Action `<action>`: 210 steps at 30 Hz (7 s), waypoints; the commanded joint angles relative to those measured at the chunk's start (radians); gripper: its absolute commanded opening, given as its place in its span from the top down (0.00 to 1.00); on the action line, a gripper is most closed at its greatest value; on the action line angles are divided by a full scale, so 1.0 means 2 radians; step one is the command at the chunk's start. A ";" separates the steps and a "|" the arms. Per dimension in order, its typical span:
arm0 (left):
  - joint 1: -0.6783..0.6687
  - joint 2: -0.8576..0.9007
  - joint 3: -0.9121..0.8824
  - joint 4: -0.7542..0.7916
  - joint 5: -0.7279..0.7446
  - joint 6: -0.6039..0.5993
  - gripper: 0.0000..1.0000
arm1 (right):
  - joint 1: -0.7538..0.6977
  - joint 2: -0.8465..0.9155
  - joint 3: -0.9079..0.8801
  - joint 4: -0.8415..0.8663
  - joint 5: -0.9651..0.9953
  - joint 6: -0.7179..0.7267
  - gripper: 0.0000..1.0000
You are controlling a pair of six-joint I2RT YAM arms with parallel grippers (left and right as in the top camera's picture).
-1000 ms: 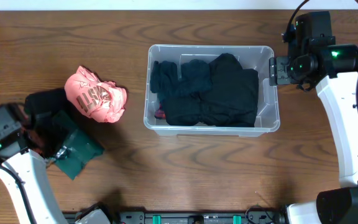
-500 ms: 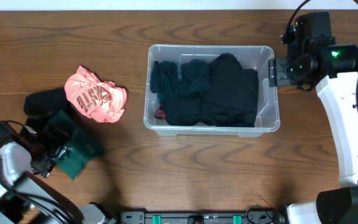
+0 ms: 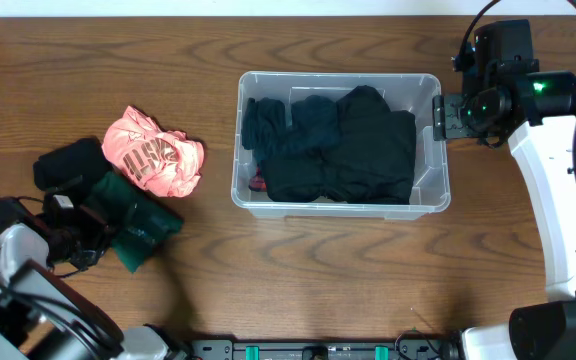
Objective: Pack container
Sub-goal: 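Grasp the green taped bundle with the left gripper, then place the green bundle into the bin with the left gripper, then move the left gripper to the pink t-shirt and grasp it, then lower the pink t-shirt into the bin and release it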
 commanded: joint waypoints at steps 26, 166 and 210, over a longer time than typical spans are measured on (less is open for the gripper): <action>-0.694 -0.133 0.086 0.325 -0.124 -0.300 0.94 | -0.109 -0.108 -0.002 -0.016 0.025 0.015 0.21; -0.661 -0.056 0.300 0.020 -0.014 -0.030 0.94 | -0.108 -0.084 -0.010 -0.028 0.002 0.015 0.18; -0.672 0.182 0.355 0.015 -0.079 -0.010 0.71 | -0.108 -0.084 -0.010 -0.028 0.002 0.015 0.17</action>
